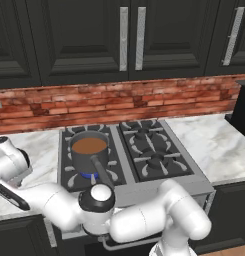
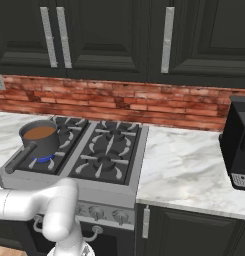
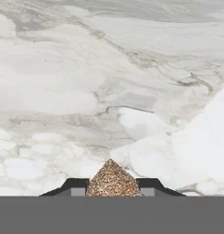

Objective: Pick up the sugar cube(s) and place them in the saucepan with hot chocolate.

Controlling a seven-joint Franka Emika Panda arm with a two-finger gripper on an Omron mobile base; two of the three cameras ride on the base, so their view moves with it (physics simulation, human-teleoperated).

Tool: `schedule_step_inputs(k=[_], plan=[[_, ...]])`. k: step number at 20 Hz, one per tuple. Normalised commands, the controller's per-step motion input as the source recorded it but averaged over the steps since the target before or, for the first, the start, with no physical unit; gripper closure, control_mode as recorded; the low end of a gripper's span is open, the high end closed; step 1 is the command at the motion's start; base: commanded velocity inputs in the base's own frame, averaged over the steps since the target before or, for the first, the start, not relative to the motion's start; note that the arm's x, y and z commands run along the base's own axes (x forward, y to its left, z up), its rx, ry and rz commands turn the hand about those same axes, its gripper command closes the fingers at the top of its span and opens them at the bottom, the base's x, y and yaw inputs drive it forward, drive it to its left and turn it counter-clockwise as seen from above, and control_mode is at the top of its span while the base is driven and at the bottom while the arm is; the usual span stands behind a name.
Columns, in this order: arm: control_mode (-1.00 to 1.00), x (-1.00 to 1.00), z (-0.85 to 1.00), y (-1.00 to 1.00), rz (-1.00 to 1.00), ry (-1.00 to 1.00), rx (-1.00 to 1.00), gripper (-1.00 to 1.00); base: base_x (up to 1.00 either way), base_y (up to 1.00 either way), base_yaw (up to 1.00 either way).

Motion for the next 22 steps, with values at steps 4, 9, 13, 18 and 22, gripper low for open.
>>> schedule_step_inputs(k=[4, 9, 13, 18, 22], plan=[[-1.00, -0.74, 0.26, -0.37, -0.05, -0.20, 0.05, 1.00, 0.00, 0.00, 0.00], [-1.00, -0.72, 0.44, -0.47, -0.09, -0.23, 0.08, 1.00, 0.00, 0.00, 0.00], [-1.00, -0.70, 0.39, -0.58, -0.11, -0.22, 0.11, 1.00, 0.00, 0.00, 0.00], [-1.00, -0.62, 0.37, -0.73, -0.14, -0.24, 0.13, 1.00, 0.00, 0.00, 0.00], [-1.00, -0.36, 0.49, -0.88, -0.16, -0.21, 0.13, 1.00, 0.00, 0.00, 0.00]])
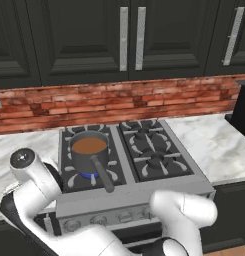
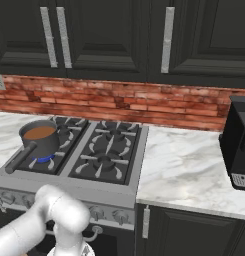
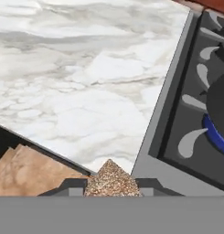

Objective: Pick up the sugar cube(s) and place them in the saucepan with hot chocolate.

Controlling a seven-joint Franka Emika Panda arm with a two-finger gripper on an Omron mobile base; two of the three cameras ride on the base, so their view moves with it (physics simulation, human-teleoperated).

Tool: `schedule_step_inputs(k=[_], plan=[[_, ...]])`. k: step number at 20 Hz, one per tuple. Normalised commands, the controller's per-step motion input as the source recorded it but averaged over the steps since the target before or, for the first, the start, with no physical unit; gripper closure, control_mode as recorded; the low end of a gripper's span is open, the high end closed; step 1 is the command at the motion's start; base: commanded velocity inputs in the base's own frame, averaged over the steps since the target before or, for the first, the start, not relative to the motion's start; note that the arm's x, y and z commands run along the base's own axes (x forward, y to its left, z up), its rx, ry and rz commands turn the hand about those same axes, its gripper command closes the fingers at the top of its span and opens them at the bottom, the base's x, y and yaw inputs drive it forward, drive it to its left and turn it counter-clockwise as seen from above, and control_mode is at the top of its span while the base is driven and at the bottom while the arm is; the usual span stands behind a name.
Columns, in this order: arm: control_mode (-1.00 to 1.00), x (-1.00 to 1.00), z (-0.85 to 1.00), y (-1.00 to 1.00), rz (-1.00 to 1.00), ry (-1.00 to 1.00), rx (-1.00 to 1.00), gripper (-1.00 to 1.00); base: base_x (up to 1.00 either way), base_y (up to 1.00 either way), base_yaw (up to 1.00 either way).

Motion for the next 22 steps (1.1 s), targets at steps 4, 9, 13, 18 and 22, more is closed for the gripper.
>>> schedule_step_inputs(k=[4, 9, 13, 18, 22], plan=[[-1.00, -0.10, 0.73, -0.84, -0.16, -0.07, 0.16, 1.00, 0.00, 0.00, 0.00], [-1.00, 0.01, 0.74, -0.77, -0.14, 0.00, 0.17, 1.00, 0.00, 0.00, 0.00], [-1.00, 0.09, 0.66, -0.71, -0.13, 0.00, 0.14, 1.00, 0.00, 0.00, 0.00], [-1.00, 0.26, 0.38, -0.58, -0.09, 0.04, 0.10, 1.00, 0.00, 0.00, 0.00], [-1.00, 0.63, 0.01, -0.41, -0.02, 0.11, 0.01, 1.00, 0.00, 0.00, 0.00]])
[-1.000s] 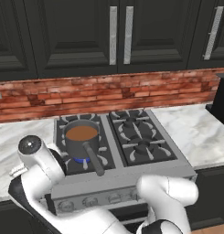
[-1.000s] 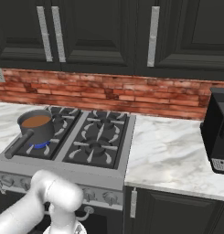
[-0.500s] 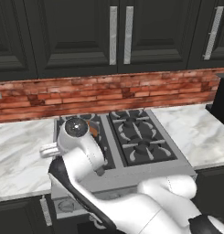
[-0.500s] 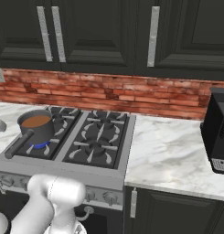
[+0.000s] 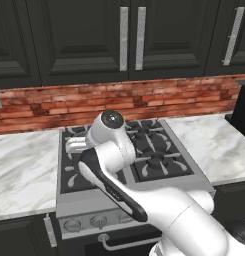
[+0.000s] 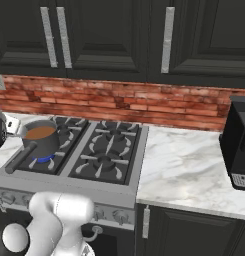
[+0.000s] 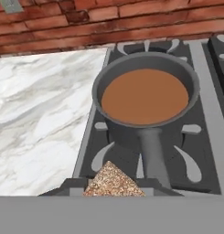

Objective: Pick up the sugar cube(s) and place them in the saucepan with hot chocolate.

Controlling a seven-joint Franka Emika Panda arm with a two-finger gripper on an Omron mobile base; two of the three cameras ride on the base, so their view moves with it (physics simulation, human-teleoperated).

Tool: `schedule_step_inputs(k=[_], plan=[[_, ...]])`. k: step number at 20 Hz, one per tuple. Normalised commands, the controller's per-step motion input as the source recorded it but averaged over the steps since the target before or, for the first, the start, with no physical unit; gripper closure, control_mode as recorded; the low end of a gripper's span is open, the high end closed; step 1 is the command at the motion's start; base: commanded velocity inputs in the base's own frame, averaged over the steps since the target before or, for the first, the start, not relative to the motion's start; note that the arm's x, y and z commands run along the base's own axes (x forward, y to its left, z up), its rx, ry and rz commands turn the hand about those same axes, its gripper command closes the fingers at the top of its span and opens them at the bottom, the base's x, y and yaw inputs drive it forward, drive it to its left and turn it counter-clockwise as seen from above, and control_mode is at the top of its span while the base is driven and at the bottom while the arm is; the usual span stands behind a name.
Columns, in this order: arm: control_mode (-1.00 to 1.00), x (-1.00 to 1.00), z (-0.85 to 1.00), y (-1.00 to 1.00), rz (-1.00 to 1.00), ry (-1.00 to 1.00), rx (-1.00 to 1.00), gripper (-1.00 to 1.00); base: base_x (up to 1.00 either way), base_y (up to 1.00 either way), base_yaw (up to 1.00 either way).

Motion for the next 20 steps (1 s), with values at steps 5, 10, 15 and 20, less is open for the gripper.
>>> schedule_step_inputs(k=[5, 10, 15, 20], plan=[[-1.00, 0.85, 0.00, -0.20, 0.00, 0.15, 0.00, 1.00, 0.00, 0.00, 0.00], [-1.00, 0.74, 0.00, 0.00, 0.00, 0.09, 0.00, 1.00, 0.00, 0.00, 0.00], [-1.00, 0.30, -0.01, 0.00, 0.00, 0.04, -0.03, 1.00, 0.00, 0.00, 0.00], [-1.00, 0.00, -0.17, 0.00, 0.00, 0.00, -0.06, 1.00, 0.00, 0.00, 0.00]])
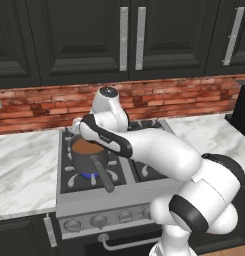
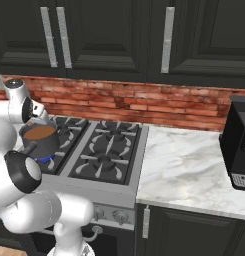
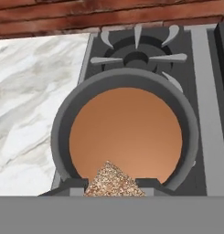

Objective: Pick up the sugar cube(s) and place them in the saucepan with hot chocolate.

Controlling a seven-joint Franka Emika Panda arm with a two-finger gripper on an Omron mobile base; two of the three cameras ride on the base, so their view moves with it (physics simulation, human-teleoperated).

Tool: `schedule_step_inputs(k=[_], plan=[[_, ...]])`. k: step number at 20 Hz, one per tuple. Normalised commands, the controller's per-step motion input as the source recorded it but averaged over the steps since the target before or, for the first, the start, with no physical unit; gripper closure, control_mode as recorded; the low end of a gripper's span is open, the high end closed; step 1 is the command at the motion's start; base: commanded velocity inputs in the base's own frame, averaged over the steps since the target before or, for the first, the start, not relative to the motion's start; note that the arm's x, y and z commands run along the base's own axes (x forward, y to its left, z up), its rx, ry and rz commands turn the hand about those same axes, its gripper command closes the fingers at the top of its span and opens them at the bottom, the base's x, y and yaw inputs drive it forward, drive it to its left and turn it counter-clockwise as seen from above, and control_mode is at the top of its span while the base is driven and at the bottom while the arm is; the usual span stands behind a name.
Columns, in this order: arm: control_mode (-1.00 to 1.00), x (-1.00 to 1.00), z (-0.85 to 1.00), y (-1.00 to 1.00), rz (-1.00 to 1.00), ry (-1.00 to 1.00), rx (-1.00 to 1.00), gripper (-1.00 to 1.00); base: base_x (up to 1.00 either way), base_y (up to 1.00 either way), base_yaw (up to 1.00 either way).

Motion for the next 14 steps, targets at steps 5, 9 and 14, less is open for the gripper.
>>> schedule_step_inputs(k=[5, 9, 14], plan=[[-1.00, 0.00, -0.22, 0.00, 0.00, 0.00, -0.04, 1.00, 0.00, 0.00, 0.00], [-1.00, 0.00, -0.07, 0.00, 0.00, 0.00, 0.00, 1.00, 0.00, 0.00, 0.00], [-1.00, 0.00, -0.18, 0.00, 0.00, 0.00, 0.00, 1.00, 0.00, 0.00, 0.00]])
